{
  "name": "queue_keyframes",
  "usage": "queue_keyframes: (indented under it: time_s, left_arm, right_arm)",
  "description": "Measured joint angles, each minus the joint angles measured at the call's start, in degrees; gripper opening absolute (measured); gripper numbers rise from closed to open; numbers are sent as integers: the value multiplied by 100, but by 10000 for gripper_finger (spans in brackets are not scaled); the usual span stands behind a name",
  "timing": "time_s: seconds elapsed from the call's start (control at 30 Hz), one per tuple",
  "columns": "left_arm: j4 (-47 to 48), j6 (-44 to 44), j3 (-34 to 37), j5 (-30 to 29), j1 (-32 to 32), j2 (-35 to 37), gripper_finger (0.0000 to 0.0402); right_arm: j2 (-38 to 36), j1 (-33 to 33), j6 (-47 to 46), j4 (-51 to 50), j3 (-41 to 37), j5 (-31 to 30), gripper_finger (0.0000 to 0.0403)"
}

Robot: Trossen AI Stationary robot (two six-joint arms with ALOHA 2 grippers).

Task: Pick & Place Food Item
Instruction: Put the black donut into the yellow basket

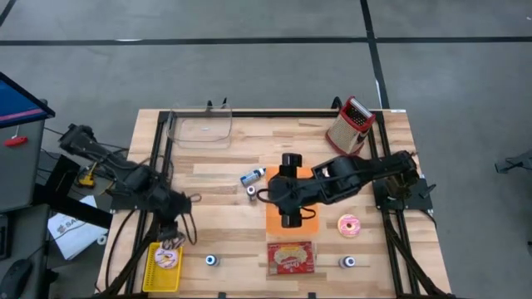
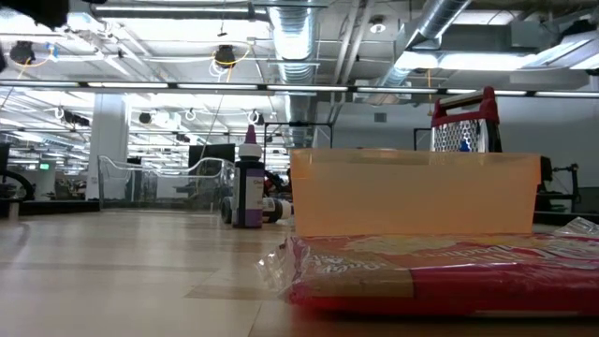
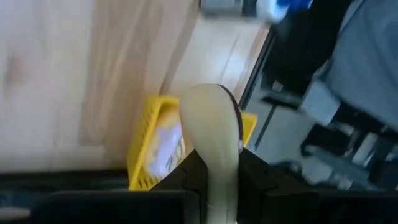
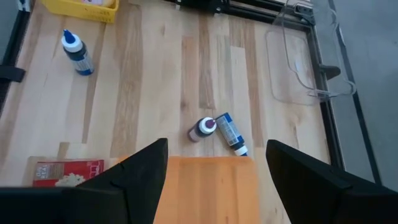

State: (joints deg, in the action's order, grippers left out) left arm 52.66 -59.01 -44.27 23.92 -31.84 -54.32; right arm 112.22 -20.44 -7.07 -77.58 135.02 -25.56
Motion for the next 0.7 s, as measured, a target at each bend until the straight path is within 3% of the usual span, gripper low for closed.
queue_keyframes:
  time_s: [0.17,0.43,0.7]
  left_arm:
    - [-112,-523,2,117,-563,-442,40]
    - [-1261,-1644,2,137,-1542,-1016,40]
    - [-1331,-1796,2,-52,-1975,-1714,40]
  right_arm:
    - [0,-68,-24,42,0,-21,265]
    - [-22,-190,-91,92,-2,-69,265]
    - [-22,-301,-66,307,-2,-197,265]
